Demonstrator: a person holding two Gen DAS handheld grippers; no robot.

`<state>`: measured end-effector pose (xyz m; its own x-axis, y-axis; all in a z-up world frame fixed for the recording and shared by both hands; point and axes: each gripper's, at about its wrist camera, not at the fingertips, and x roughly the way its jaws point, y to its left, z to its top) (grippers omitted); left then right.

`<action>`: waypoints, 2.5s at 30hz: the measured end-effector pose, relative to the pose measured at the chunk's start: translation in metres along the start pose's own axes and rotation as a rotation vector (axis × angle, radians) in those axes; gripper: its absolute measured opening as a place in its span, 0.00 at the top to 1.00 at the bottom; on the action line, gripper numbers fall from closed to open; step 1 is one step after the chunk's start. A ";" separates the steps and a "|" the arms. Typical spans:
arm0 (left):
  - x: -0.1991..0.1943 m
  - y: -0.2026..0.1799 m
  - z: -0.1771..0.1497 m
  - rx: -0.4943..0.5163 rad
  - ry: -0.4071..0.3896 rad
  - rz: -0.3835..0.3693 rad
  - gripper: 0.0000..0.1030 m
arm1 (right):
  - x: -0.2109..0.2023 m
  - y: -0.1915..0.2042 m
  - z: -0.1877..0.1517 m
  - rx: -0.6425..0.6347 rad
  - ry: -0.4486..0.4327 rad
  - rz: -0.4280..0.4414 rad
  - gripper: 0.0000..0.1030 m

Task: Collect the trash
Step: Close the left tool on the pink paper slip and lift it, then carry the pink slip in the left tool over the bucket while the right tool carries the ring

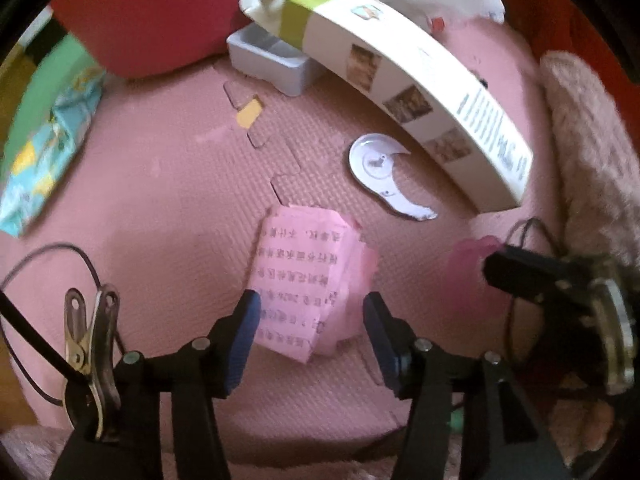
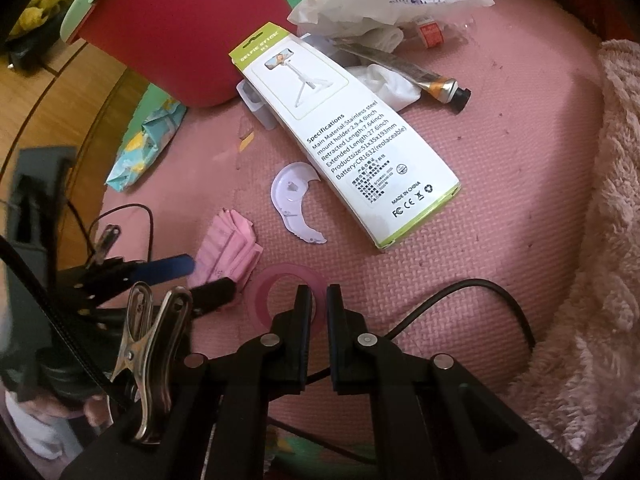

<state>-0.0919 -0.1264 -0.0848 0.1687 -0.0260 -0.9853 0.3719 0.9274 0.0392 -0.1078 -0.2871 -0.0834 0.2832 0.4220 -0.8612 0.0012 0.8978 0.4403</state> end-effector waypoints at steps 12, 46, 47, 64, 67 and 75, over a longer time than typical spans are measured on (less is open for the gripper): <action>0.022 0.011 0.013 -0.065 0.055 -0.069 0.28 | 0.001 -0.001 0.000 0.016 0.002 0.020 0.92; -0.129 0.048 -0.002 -0.191 -0.285 -0.094 0.75 | -0.056 0.045 0.012 -0.108 -0.154 0.006 0.92; -0.137 0.050 -0.001 -0.201 -0.301 -0.093 0.75 | -0.062 0.048 0.015 -0.115 -0.166 0.005 0.92; -0.230 0.097 0.071 -0.292 -0.495 -0.078 0.75 | -0.142 0.110 0.100 -0.240 -0.312 0.070 0.92; -0.238 0.105 0.085 -0.296 -0.515 -0.069 0.75 | -0.150 0.122 0.115 -0.264 -0.340 0.073 0.92; -0.234 0.117 0.127 -0.288 -0.527 -0.075 0.75 | -0.162 0.148 0.153 -0.294 -0.403 0.072 0.92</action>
<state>0.0283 -0.0592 0.1711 0.6087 -0.2085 -0.7655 0.1509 0.9777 -0.1464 -0.0067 -0.2418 0.1607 0.6208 0.4545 -0.6388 -0.2861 0.8899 0.3552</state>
